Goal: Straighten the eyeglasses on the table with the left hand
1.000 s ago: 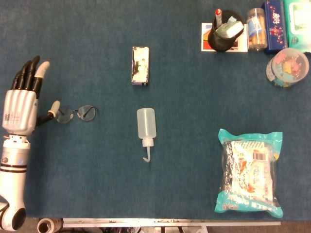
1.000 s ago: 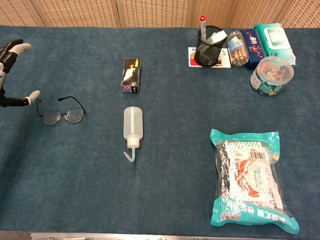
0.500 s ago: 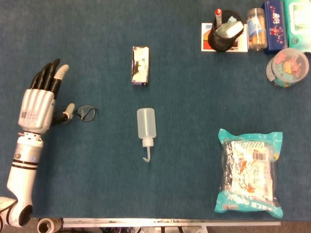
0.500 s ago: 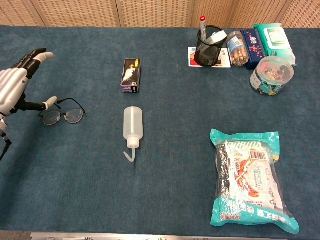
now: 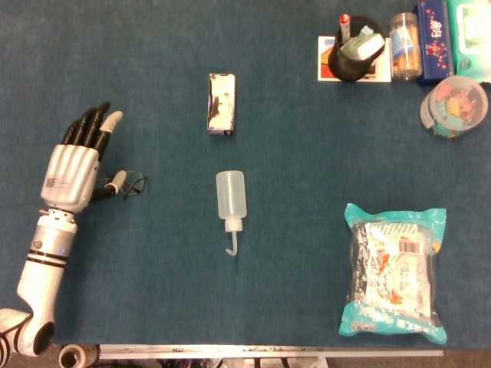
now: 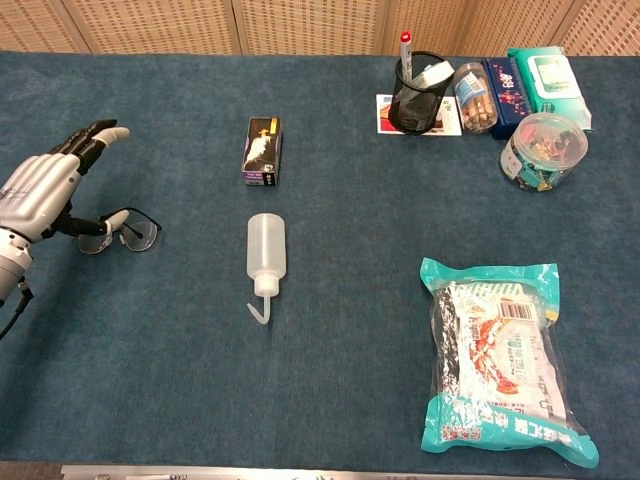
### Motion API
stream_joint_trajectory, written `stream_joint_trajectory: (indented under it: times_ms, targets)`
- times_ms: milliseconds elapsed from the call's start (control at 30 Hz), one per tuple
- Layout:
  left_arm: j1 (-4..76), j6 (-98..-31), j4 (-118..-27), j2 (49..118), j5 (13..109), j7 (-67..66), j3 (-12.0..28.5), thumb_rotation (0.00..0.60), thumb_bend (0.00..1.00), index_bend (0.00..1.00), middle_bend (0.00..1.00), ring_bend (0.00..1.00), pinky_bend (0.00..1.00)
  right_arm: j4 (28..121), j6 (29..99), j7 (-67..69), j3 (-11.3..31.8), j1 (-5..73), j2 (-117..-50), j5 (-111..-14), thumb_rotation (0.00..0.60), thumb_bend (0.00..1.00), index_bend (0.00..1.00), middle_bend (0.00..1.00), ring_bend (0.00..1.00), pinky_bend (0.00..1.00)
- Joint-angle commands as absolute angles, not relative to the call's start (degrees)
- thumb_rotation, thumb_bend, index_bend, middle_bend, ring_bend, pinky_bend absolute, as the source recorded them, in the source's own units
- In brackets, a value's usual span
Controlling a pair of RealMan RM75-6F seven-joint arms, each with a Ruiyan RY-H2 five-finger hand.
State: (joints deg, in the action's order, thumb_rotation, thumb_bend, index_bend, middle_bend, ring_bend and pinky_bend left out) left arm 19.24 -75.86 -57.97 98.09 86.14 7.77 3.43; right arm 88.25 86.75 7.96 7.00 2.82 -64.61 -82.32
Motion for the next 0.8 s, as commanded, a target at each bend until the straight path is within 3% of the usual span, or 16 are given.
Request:
stream_joint_trajectory:
  times_ms: [33, 800]
  targets:
    - [19.49, -75.23, -56.96, 98.75, 85.98, 8.17, 3.28, 0.600, 0.28, 0.04, 0.00, 0.00, 0.13, 88.26, 86.77, 7.94, 6.98, 2.78, -64.60, -82.31, 0.600, 0.21, 0.55, 0.40, 0.30, 0.35]
    - [19.03, -75.00, -53.33, 100.77, 85.16, 11.18, 3.07, 0.600, 0.28, 0.04, 0.00, 0.00, 0.13, 88.05, 86.75, 8.23, 7.01, 2.66, -64.81, -82.28, 0.600, 0.21, 0.55, 0.40, 0.30, 0.35]
